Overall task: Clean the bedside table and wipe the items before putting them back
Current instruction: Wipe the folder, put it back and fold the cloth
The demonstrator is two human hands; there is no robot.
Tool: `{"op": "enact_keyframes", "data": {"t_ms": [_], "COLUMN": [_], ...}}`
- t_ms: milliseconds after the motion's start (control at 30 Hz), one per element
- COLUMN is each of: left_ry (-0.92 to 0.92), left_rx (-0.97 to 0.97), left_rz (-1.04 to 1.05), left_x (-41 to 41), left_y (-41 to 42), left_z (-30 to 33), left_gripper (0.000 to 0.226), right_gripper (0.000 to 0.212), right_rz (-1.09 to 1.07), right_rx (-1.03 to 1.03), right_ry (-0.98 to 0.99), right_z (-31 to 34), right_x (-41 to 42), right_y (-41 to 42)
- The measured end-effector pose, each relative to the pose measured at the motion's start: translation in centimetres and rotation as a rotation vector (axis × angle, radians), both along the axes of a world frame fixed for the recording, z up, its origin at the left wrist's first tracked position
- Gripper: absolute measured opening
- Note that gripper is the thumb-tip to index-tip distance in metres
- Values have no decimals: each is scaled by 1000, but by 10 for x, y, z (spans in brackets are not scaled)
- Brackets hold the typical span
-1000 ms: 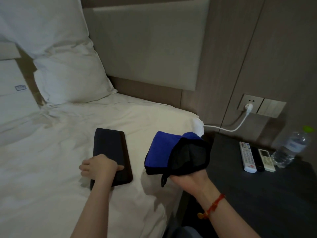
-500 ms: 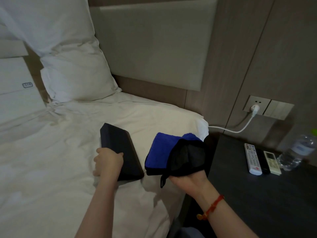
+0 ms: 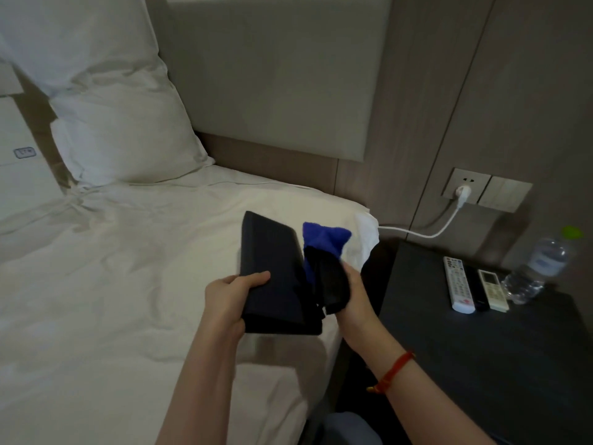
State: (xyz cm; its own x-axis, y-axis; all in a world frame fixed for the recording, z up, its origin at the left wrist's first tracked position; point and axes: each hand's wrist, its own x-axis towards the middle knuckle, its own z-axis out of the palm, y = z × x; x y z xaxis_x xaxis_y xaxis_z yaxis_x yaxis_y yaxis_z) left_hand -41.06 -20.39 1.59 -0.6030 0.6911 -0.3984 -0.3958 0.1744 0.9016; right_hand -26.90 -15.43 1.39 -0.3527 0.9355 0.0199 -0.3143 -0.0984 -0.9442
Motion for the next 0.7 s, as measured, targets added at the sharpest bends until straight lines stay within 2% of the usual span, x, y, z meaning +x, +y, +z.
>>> {"op": "enact_keyframes", "data": {"t_ms": [67,167,233,400,500,633,700], "left_ry": [-10,-13,11,71,1,-106,-163], "left_rx": [71,181,203,224,194,159,154], "left_rz": [-49,-106,-166,-333,-436,-498,-496], "left_x": [21,48,62,83,101,114,119], "left_y": [2,5,6,4,5,17,25], "left_z": [1,2,3,11,14,10,6], "left_gripper": [3,23,29,22,19,22,30], "right_gripper": [27,40,49,54,58,60,58], "right_rz": [99,166,120,23,-128,-183,-175], "right_rx": [247,446,501,546,465,312,333], "right_ry": [-237,-544,-634,-716,-811,-921,-948], "right_z": [1,-4,-3,7,8,-3,-13], "right_x": [4,11,22,46,65,97,108], "right_y": [-1,1,8,32,54,61,49]}}
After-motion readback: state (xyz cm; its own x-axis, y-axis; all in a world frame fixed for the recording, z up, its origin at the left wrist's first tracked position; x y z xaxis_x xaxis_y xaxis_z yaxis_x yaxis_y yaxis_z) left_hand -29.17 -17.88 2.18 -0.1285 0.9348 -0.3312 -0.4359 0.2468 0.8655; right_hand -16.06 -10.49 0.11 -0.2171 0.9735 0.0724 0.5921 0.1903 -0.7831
